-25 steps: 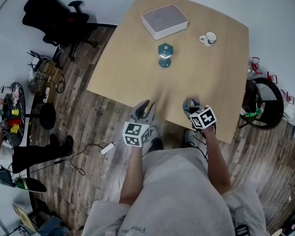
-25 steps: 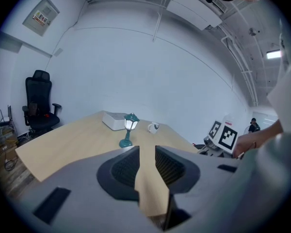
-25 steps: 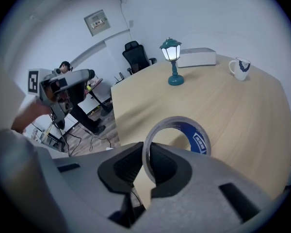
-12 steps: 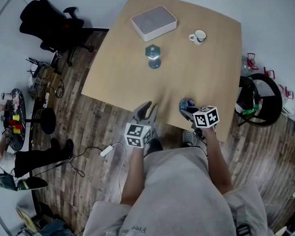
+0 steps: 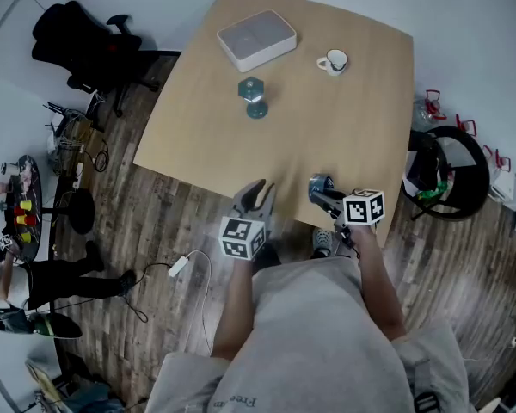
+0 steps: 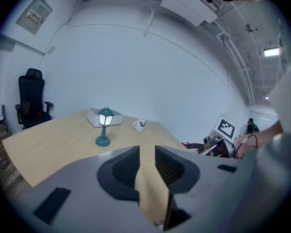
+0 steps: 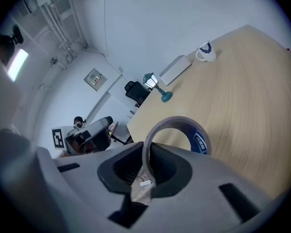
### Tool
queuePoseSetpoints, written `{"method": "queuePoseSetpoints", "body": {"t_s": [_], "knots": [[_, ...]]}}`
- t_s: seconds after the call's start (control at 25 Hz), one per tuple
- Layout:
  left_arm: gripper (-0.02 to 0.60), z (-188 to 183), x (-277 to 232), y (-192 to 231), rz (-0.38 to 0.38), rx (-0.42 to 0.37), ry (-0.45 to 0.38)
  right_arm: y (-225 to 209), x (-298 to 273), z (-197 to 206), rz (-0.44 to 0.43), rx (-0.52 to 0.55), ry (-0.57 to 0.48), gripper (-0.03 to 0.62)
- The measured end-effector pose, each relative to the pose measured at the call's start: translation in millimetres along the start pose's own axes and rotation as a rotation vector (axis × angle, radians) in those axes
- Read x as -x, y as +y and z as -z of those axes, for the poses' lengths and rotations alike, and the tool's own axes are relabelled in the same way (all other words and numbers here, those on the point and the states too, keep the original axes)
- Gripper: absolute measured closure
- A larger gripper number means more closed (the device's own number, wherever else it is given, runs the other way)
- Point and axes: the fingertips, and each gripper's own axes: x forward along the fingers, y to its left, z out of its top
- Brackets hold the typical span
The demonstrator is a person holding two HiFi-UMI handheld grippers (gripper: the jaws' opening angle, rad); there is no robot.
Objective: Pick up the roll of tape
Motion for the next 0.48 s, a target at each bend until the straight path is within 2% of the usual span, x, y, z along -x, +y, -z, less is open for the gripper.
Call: {"method": "queuePoseSetpoints", "body": {"t_s": [0.2,0.48], "knots": [[0.492,2.1,-6.3,-14.7,-0.015,0.004,-0.002,-1.6,15.1,-1.3,-0.054,-0.054,-0.046,0.551],[0.505,8.4,-16.7,-36.5,-0.037,0.013,0.000,-4.9,39.8,-13.3,-0.086,-0.026,-0.091,0.549]]}}
